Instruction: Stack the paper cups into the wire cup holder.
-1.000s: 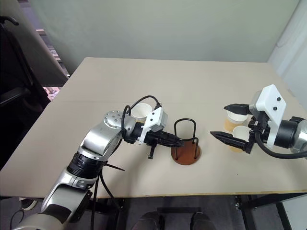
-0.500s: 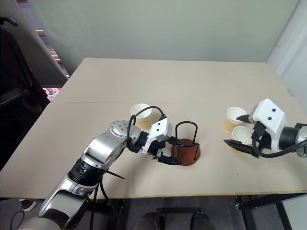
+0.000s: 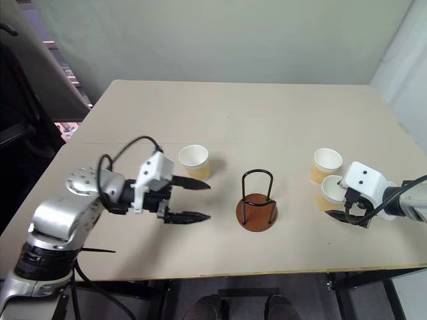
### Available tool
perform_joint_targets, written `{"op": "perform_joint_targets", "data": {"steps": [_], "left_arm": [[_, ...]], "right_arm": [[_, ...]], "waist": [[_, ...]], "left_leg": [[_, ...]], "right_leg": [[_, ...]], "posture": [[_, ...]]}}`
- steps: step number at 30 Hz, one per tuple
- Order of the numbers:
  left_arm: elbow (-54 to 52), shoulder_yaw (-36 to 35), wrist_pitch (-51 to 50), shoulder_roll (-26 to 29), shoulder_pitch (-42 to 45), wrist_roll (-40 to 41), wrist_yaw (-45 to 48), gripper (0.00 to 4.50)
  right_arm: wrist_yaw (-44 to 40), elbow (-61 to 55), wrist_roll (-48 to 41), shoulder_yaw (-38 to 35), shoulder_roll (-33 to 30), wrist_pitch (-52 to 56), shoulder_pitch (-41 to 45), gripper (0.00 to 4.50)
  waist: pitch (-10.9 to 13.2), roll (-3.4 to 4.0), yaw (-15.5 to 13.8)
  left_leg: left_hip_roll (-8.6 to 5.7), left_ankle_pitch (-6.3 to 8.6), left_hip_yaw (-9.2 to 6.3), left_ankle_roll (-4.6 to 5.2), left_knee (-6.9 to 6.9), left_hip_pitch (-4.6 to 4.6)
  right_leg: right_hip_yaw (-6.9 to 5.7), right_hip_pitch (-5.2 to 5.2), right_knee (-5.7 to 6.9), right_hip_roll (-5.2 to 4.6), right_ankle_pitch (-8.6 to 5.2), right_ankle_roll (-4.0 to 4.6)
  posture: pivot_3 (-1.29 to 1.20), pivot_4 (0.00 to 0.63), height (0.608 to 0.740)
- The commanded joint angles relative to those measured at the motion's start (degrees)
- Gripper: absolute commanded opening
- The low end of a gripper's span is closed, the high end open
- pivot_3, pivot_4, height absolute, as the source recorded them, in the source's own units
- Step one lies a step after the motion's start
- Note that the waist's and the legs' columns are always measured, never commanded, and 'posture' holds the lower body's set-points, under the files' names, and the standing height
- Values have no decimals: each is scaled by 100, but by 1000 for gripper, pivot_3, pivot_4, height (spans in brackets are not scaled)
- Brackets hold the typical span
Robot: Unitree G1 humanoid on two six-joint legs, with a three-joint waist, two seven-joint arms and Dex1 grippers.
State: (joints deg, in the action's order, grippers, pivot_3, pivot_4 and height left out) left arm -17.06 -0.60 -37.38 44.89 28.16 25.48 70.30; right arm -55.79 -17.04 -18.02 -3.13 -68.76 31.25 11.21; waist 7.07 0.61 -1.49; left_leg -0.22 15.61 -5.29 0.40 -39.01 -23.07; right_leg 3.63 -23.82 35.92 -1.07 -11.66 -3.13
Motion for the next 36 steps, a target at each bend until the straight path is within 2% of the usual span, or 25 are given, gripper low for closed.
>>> {"op": "perform_joint_targets", "data": {"steps": [1,4,9,13,14,16,18,20,23,28,33,36], "left_arm": [[-364,-133,-81,-236,391,381,-348,4123],[-642,71,-178,-348,532,525,-446,4129],[-631,145,-260,-326,637,581,-664,4129],[-480,91,-198,-208,644,583,-644,4129],[-417,62,-163,-173,641,584,-625,4129],[-206,-18,-42,-61,569,525,-575,4129],[1,-39,113,56,460,414,-558,4129],[183,-16,241,123,392,292,-604,4129],[407,71,394,144,383,101,-694,4129],[365,181,431,50,359,77,-740,4129],[193,77,340,52,281,133,-811,4129],[101,25,286,110,190,152,-860,4129]], "right_arm": [[-133,297,361,322,95,-294,287,4319],[-268,576,568,546,174,-458,466,3521],[-486,767,687,543,206,-648,619,1747],[-936,303,55,-199,-29,-370,659,195],[-1085,143,-171,-448,-92,-273,637,26],[-1460,-321,-944,-1194,-209,140,685,26],[-1455,-708,-1747,-1623,-168,602,1052,26],[-1134,-1035,-2438,-1575,54,981,1617,26],[-711,-1412,-3035,-1120,464,1363,2329,26],[-305,-1577,-2316,157,991,1335,2627,26],[-457,-1536,-1799,585,903,1092,2487,26],[-646,-1523,-1805,583,865,1081,2451,646]], "waist": [[0,0,-44],[0,0,-42],[0,1,-1],[2,4,18],[4,7,19],[7,11,17],[7,10,18],[6,10,53],[6,-8,71],[6,-7,63],[7,-6,26],[7,-6,33]], "left_leg": [[0,5,-1,9,-3,0],[-2,4,4,6,-9,1],[3,-7,5,-12,4,6],[5,-19,6,-37,9,6],[4,-22,7,-42,10,5],[3,-29,8,-56,9,0],[3,-32,8,-67,14,-1],[4,-29,8,-75,16,5],[12,-30,1,-87,16,12],[16,-30,-8,-86,16,11],[16,-25,-11,-81,18,-8],[15,-21,-9,-86,22,-13]], "right_leg": [[-2,2,0,-1,2,3],[-6,4,-1,-8,9,5],[-11,-4,4,-7,5,12],[-12,-5,4,-6,2,17],[-11,-5,3,-6,2,18],[-11,-7,2,-6,-2,23],[-12,-9,2,-2,-11,39],[-10,-11,2,1,-23,58],[-8,-9,4,20,-34,75],[-12,-12,8,20,-24,58],[-20,-24,4,10,-22,55],[-20,-31,2,10,-23,55]], "posture": [[0,150,740],[0,150,740],[0,150,740],[0,150,740],[0,150,740],[0,150,740],[0,150,740],[0,150,740],[0,150,740],[0,150,740],[0,150,740],[0,150,740]]}}
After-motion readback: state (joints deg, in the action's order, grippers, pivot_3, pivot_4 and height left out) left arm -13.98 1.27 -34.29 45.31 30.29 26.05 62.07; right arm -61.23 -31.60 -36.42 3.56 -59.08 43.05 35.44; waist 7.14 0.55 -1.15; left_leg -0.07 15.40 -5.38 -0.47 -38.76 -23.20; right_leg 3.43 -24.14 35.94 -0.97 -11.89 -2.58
